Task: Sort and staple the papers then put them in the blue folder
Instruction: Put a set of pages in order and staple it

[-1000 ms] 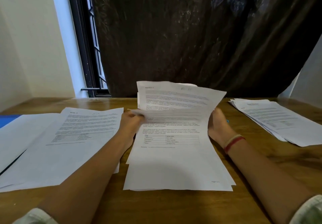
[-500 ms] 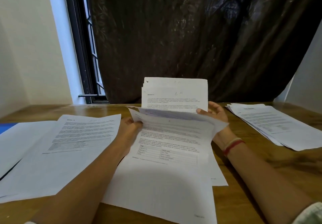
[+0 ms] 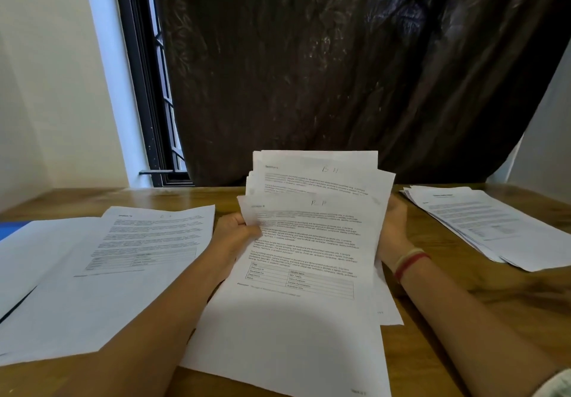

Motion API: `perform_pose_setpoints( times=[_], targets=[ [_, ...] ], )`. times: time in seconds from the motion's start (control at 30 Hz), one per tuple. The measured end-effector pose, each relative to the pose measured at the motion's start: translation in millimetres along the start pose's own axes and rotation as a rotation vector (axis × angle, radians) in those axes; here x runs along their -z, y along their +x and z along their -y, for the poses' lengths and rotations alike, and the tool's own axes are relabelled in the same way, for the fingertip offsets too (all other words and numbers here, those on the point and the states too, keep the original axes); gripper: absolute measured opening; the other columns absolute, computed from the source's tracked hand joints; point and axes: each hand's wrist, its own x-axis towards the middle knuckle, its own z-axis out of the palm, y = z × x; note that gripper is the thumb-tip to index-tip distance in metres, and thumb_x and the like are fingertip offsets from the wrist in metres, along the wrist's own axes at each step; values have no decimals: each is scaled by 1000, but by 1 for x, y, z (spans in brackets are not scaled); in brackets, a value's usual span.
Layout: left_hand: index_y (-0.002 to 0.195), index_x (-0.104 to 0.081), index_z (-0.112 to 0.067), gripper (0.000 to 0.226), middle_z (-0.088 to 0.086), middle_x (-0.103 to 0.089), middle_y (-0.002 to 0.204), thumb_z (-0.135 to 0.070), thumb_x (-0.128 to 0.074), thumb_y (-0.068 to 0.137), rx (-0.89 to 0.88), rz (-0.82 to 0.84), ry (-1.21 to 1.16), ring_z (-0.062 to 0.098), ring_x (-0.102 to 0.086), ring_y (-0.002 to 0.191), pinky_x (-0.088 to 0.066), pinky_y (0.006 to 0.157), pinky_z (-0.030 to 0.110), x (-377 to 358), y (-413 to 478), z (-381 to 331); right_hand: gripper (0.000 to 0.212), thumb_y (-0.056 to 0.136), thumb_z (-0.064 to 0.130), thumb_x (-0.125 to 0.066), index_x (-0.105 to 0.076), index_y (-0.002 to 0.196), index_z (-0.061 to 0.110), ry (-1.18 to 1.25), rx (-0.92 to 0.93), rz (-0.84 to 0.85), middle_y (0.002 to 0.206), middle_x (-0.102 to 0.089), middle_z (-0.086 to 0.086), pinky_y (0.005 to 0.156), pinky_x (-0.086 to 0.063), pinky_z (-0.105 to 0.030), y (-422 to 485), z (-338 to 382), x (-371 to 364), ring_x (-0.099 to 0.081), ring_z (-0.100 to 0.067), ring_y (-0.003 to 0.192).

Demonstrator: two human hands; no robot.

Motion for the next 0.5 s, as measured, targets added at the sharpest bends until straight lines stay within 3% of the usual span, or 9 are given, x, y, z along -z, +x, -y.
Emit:
perform_pose_setpoints(
  times=[0.07, 0.17, 0.27, 0.37, 0.43, 0.5],
  targets=[
    [106, -67, -10, 28, 4, -73, 105, 7, -61, 86, 16, -13, -21, 26, -72, 89, -58, 75, 40, 2, 0, 1, 24, 100, 34, -50, -62, 84, 20, -4, 23, -53, 66, -69, 9, 50, -49, -19, 1, 2, 2, -64, -12, 53],
    [106, -67, -13, 26, 1, -73, 105, 5, -62, 87, 38, -44, -30, 25, -71, 89, -58, 72, 37, 3, 0, 1, 20, 101, 40, -46, -57, 91, 27, -85, 24, -86, 92, -68, 7, 66, -50, -22, 2, 11, 7, -64, -13, 80],
    [104, -67, -16, 25, 1, -73, 104, 2, -62, 88, 57, -60, -47, 26, -71, 90, -58, 75, 40, 3, -1, -1, 16, 100, 33, -50, -55, 87, 24, -249, -96, 35, 100, -66, -5, 76, -50, -30, 10, 13, 10, -60, -18, 82],
    [100, -66, -17, 23, 2, -72, 102, 3, -61, 88, 88, -100, -76, 27, -70, 89, -59, 70, 38, 4, -1, -2, 9, 97, 13, -56, -62, 102, 9, -441, -179, 211, 117, -63, -21, 91, -50, -46, 8, 19, 9, -61, -31, 95],
    [101, -65, -16, 23, 4, -71, 105, 2, -62, 88, 106, -129, -97, 30, -70, 91, -58, 77, 44, 6, 0, -2, 23, 94, 2, -55, -59, 116, 7, -386, -291, 328, 120, -64, -18, 82, -55, -41, 12, 18, 19, -65, -27, 92],
    [102, -65, -15, 21, 5, -71, 105, 1, -62, 88, 112, -152, -83, 29, -70, 90, -59, 74, 42, 8, 1, -2, 23, 89, 6, -65, -62, 108, 18, -474, -294, 328, 109, -69, -5, 76, -58, -38, 14, 15, 26, -68, -25, 92]
  ],
)
